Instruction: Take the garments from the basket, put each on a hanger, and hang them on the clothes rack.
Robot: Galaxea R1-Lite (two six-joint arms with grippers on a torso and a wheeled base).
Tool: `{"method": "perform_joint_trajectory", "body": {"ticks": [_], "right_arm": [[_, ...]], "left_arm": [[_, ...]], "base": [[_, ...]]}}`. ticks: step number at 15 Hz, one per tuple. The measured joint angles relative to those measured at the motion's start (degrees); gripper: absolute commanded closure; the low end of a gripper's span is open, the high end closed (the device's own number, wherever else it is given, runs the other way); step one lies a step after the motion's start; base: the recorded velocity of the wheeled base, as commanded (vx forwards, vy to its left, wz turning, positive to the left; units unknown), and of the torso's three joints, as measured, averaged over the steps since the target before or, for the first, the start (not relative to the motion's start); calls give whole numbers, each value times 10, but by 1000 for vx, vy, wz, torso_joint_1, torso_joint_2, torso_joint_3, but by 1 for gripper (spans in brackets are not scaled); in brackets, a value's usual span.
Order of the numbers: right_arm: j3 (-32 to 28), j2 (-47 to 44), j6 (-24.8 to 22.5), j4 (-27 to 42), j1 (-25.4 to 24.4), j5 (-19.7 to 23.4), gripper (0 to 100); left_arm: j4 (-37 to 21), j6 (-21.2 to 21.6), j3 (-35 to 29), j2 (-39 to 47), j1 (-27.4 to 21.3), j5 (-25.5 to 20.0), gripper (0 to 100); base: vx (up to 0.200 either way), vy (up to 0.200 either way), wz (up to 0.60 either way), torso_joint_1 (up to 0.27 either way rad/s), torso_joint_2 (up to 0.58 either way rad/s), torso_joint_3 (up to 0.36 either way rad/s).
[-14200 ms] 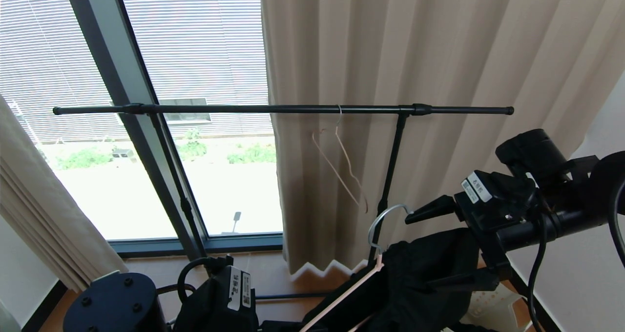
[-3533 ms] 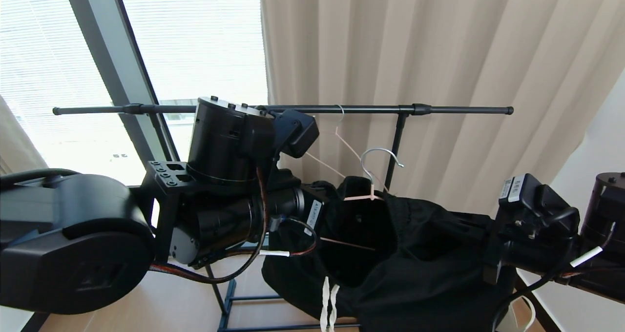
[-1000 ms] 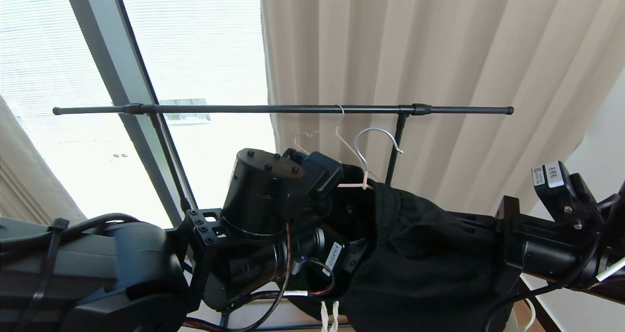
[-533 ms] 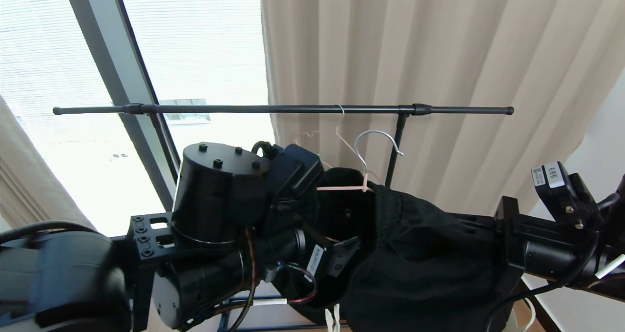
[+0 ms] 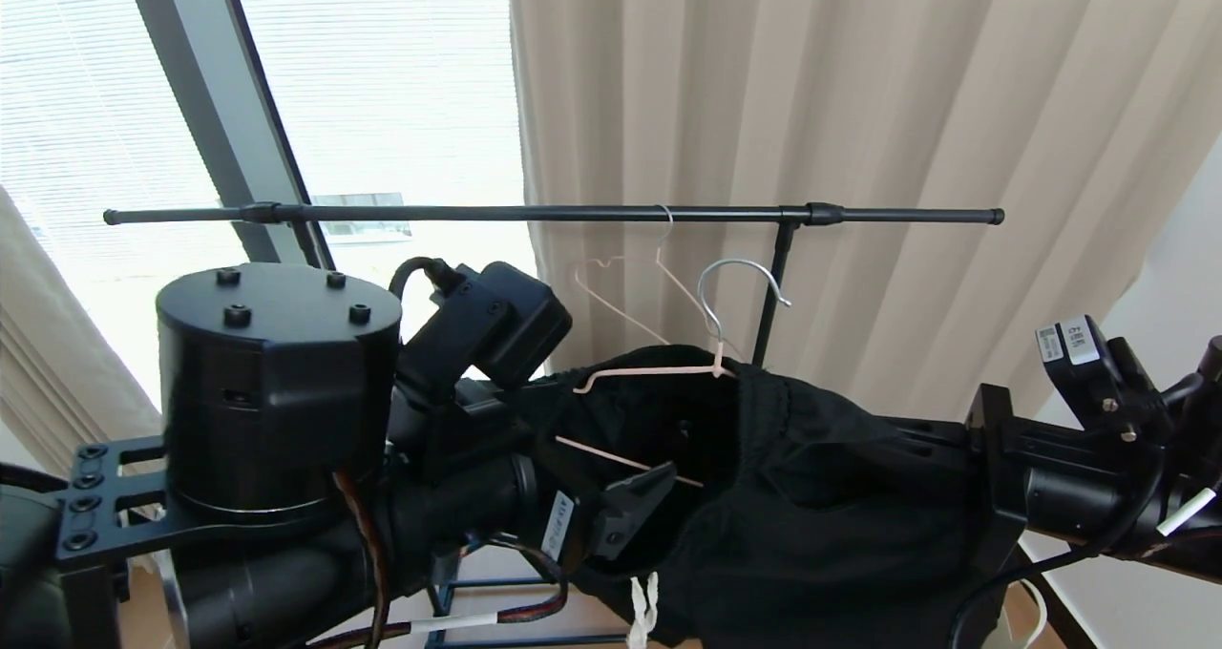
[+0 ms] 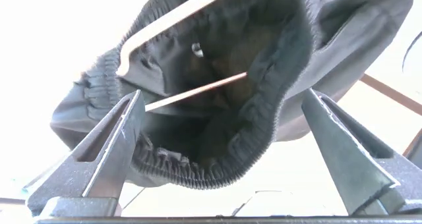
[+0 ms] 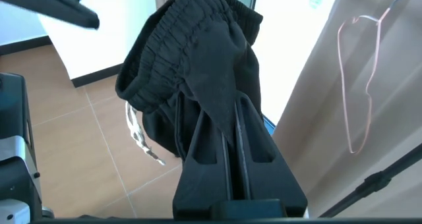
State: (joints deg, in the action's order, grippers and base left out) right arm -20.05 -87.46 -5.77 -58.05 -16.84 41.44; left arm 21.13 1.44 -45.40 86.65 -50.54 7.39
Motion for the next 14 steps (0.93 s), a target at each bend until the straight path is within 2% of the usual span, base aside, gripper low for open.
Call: {"method": "perform_joint_trajectory", "body": {"ticks": [1, 2, 3, 4, 6, 8, 10, 12, 13, 14], "right_arm": [[1, -1, 0, 0, 3, 10, 100], [2, -2, -1, 0, 10, 30, 100], [2, -3, -1, 0, 16, 46, 100], [3, -3, -1, 0, 24, 61, 100], [6, -4, -1, 0, 32, 84, 100], [11, -4, -4, 0, 38, 107, 100], [13, -4, -4, 0, 47, 133, 100], [14, -4, -4, 0, 55, 146, 100], [14, -4, -5, 0, 56, 146, 100], [14, -4, -5, 0, 57, 146, 100]], "left_arm": [[-1, 10, 0, -9, 15, -19, 0], [-7, 31, 1, -18, 46, -62, 0], [-13, 51, 1, -26, 84, -109, 0], [-21, 76, 2, -34, 132, -176, 0], [-29, 145, -1, -44, 224, -300, 0], [-33, 251, 1, -38, 299, -424, 0], [-36, 361, 12, -16, 338, -460, 0], [-51, 479, 20, 15, 364, -469, 0], [-68, 513, 22, 31, 370, -471, 0], [-76, 526, 22, 46, 373, -472, 0]], "base": [[0, 0, 0, 0, 0, 0], [0, 0, 0, 0, 0, 0], [0, 0, 0, 0, 0, 0], [0, 0, 0, 0, 0, 0], [0, 0, 0, 0, 0, 0], [0, 0, 0, 0, 0, 0], [0, 0, 0, 0, 0, 0], [0, 0, 0, 0, 0, 0], [0, 0, 0, 0, 0, 0], [0, 0, 0, 0, 0, 0]]}}
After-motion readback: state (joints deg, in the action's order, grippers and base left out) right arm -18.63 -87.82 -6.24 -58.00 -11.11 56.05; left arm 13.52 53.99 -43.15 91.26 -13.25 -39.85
